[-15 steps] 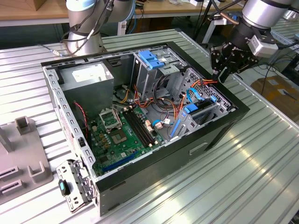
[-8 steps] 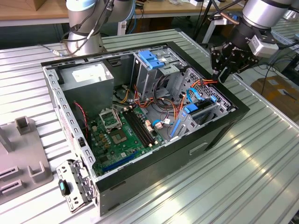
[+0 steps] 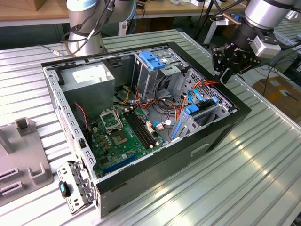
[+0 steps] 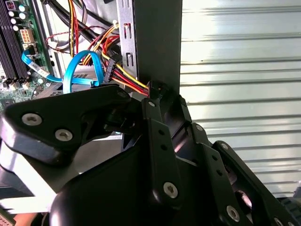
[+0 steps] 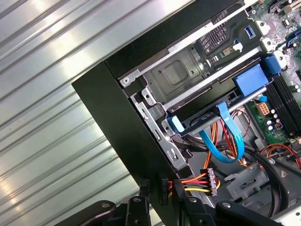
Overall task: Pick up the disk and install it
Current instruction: 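Insert the second disk wire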
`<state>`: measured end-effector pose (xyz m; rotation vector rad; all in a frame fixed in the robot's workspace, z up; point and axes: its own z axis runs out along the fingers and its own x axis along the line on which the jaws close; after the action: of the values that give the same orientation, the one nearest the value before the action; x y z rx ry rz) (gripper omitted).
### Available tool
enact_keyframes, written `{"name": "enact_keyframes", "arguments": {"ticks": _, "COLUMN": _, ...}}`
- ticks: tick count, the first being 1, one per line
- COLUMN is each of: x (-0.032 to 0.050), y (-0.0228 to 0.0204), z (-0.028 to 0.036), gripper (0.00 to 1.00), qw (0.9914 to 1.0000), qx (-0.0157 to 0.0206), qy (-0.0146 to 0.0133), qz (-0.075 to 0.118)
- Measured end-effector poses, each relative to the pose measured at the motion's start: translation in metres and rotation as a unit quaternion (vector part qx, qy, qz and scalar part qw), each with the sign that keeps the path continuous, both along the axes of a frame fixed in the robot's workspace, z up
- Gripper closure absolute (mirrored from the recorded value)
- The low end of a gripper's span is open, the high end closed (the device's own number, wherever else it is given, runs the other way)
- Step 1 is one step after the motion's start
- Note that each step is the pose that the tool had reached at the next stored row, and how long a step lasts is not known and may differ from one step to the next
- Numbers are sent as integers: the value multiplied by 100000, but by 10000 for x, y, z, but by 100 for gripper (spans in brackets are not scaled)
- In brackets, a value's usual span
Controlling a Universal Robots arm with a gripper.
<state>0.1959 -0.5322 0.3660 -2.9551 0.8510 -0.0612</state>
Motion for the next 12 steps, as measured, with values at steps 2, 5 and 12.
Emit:
{"name": "enact_keyframes", "arguments": {"ticks": 2, "x": 0, "y": 1, "z": 1, "gripper": 67, "qw": 100000, "qx": 3, "qy": 3, "qz": -1}}
{"name": "enact_keyframes", "arguments": {"ticks": 5, "x": 0, "y": 0, "z": 9, "gripper": 67, "qw": 100000, "qx": -11, "qy": -1, "qz": 0}}
{"name": "enact_keyframes", "arguments": {"ticks": 12, "x": 0, "y": 1, "z": 12, "gripper": 67, "qw": 100000, "qx": -3, "qy": 0, "qz": 1}}
